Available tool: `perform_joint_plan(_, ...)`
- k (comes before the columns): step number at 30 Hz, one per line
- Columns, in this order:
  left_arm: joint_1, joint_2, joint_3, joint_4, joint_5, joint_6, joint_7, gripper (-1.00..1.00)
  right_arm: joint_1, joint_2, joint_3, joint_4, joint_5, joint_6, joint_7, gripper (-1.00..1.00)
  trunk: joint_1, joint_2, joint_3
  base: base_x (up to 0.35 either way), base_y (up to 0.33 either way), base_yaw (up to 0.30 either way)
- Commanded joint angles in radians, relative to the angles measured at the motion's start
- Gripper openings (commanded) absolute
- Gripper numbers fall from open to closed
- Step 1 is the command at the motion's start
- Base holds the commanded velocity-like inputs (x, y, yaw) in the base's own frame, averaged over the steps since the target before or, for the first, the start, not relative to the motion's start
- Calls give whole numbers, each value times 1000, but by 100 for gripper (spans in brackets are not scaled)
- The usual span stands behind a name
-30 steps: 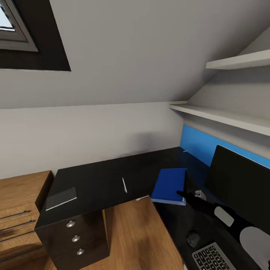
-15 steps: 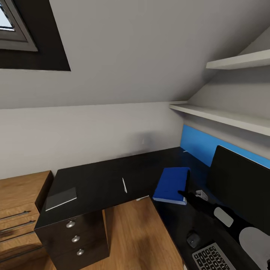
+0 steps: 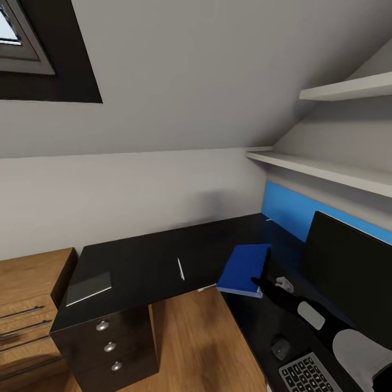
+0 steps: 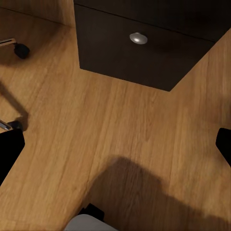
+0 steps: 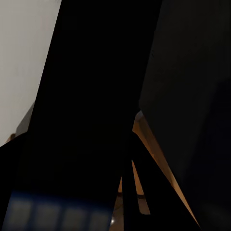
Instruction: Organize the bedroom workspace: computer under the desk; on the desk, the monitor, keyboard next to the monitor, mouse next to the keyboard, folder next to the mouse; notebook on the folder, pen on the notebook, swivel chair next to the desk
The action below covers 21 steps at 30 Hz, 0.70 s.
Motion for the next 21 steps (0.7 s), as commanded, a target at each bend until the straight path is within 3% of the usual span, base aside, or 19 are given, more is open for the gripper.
perform_joint_plan(1,0,1,-6,0,11,-3,-4,100,-1,-1,4,0,-10,5,1,-100,0,-2,-2,0,0,0)
perform_joint_plan(21,0,2,-6,0,11,-4,-4,100,-1,0,4,13,-13,13,-39,-100,0,-2,-2,0,-54,0)
